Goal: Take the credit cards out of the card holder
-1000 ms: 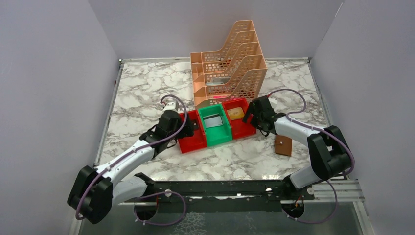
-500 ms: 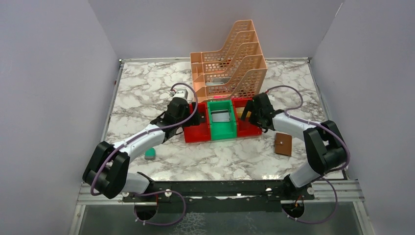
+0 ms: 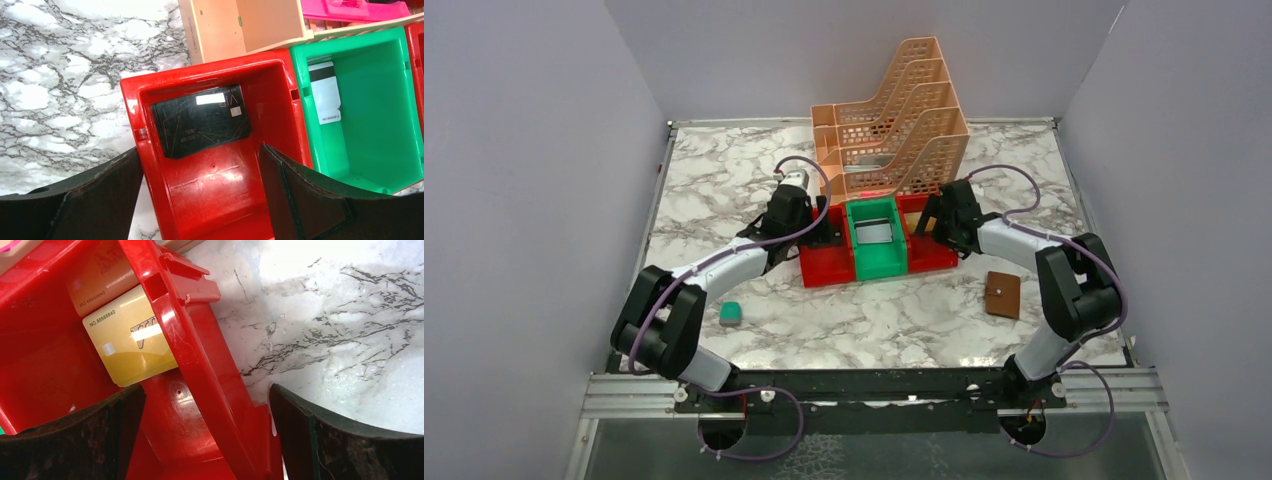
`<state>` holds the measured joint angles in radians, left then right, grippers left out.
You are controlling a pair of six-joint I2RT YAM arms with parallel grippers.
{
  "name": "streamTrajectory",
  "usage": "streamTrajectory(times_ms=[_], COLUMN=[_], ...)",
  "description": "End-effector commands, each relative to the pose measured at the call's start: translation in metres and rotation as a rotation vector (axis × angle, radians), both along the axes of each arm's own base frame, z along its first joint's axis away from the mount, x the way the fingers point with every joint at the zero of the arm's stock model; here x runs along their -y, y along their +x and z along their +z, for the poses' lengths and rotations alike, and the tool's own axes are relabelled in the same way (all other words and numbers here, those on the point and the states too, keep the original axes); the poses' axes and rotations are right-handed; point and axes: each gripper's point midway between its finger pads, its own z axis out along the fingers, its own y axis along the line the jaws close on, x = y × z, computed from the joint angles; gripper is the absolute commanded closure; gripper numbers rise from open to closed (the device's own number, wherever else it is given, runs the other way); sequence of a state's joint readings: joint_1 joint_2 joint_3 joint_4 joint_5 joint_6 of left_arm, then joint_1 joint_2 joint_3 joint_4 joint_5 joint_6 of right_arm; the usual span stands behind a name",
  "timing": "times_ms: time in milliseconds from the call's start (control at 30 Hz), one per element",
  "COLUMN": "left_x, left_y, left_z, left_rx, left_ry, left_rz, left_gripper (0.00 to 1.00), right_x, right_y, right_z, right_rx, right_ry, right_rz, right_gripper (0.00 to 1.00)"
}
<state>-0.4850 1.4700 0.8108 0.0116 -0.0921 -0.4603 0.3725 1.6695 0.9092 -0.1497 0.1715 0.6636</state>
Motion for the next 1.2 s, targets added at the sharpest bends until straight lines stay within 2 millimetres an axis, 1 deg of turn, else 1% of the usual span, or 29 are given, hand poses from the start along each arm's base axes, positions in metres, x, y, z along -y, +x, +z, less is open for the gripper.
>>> streamTrajectory(times_ms=[0,167,267,333,467,600,667,733,800,867,967,1100,1167], left_x=[0.02,0.024,0.024,0.02,0.003,-0.007,-0.009,-0.011,-0.013,-0.015,-0.016,-0.02,-0.023], left_y=[0.023,0.027,0.025,0.022,0.015,0.007,0.003,-0.002,-0.007,-0.014,-0.028,-0.049,-0.058], left_z=[0.027,0.026,0.028,0.027,0.025,0.033,0.039,0.044,0.049,0.054,0.06,0.061,0.063], left_rx=[0.083,0.079,0.084,0.072,0.054,0.068,0.08,0.086,0.084,0.089,0.099,0.102,0.107], left_ry=[-0.067,-0.072,-0.081,-0.07,-0.023,-0.014,-0.02,-0.026,-0.031,-0.042,-0.072,-0.118,-0.136], left_rz=[-0.063,-0.086,-0.093,-0.077,-0.02,0.001,0.0,-0.001,-0.002,-0.005,-0.023,-0.026,-0.025], left_gripper=[0.15,0.15,0.14,0.12,0.07,0.03,0.02,0.01,0.01,0.01,0.01,0.01,0.01], right_x=[-0.021,-0.018,-0.016,-0.012,0.009,0.036,0.054,0.076,0.102,0.127,0.155,0.179,0.18], right_y=[0.01,0.002,-0.001,-0.003,-0.01,-0.02,-0.029,-0.038,-0.049,-0.064,-0.086,-0.107,-0.114], right_z=[-0.002,-0.001,0.011,0.02,0.041,0.06,0.068,0.068,0.063,0.053,0.039,0.028,0.024], right_rx=[0.012,0.008,0.025,0.035,0.068,0.107,0.122,0.121,0.098,0.06,0.016,0.002,-0.019], right_ry=[0.084,0.084,0.079,0.062,0.0,-0.052,-0.082,-0.112,-0.115,-0.098,-0.064,-0.106,-0.11], right_rz=[0.035,0.034,0.05,0.055,0.008,-0.07,-0.133,-0.209,-0.305,-0.389,-0.489,-0.61,-0.633], right_gripper=[0.0,0.01,0.01,0.0,0.01,0.01,0.01,0.01,0.0,0.01,0.01,0.01,0.01])
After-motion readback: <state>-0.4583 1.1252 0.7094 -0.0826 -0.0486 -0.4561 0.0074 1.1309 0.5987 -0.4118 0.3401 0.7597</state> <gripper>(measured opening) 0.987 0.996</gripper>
